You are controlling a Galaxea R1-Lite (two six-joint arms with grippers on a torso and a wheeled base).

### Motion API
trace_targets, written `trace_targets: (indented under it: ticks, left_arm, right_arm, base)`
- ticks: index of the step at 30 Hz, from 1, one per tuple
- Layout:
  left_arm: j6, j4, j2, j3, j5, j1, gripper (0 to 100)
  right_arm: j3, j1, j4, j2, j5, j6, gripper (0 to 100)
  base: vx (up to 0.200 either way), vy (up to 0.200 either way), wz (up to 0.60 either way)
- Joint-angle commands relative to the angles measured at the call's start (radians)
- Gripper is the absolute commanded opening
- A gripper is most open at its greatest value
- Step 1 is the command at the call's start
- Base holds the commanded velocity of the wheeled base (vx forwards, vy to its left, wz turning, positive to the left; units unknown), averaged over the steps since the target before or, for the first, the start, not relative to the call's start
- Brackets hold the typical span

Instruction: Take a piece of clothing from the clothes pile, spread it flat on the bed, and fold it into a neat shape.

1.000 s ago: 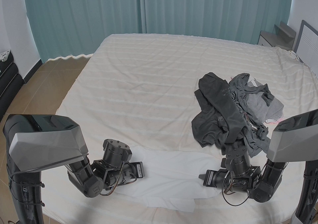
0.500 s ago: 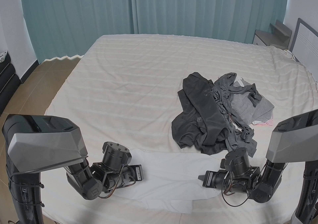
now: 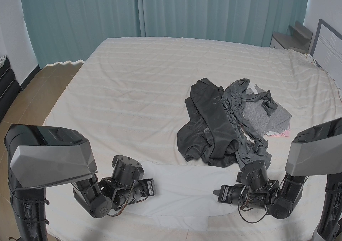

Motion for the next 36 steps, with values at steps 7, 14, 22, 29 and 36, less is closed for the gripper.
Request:
trace_targets:
  ticks: [7, 14, 22, 29, 36]
  left_arm:
    - [-0.002, -0.002, 0.015, 0.003, 0.0, -0.001, 0]
    - [-0.002, -0.002, 0.015, 0.017, 0.0, -0.002, 0]
    - [-0.017, -0.003, 0.014, 0.015, 0.002, -0.002, 0]
    - [-0.017, -0.006, 0.017, 0.014, 0.021, -0.001, 0]
    - [-0.017, -0.089, 0.069, 0.012, 0.049, 0.007, 0]
  right_arm:
    - [0.0, 0.001, -0.001, 0.011, 0.001, 0.0, 0]
    - [0.0, 0.001, -0.003, 0.014, 0.001, 0.0, 0]
    - [0.0, 0.001, -0.001, 0.013, -0.001, 0.0, 0]
    - [-0.003, 0.001, -0.003, 0.014, 0.001, 0.0, 0]
    - [-0.014, -0.004, -0.008, 0.027, -0.001, 0.002, 0]
  base:
    - [0.0, 0.0, 0.0]
    - [0.0, 0.0, 0.0]
    - [-0.175, 0.0, 0.0]
    - [-0.143, 0.0, 0.0]
    - [0.0, 0.0, 0.0]
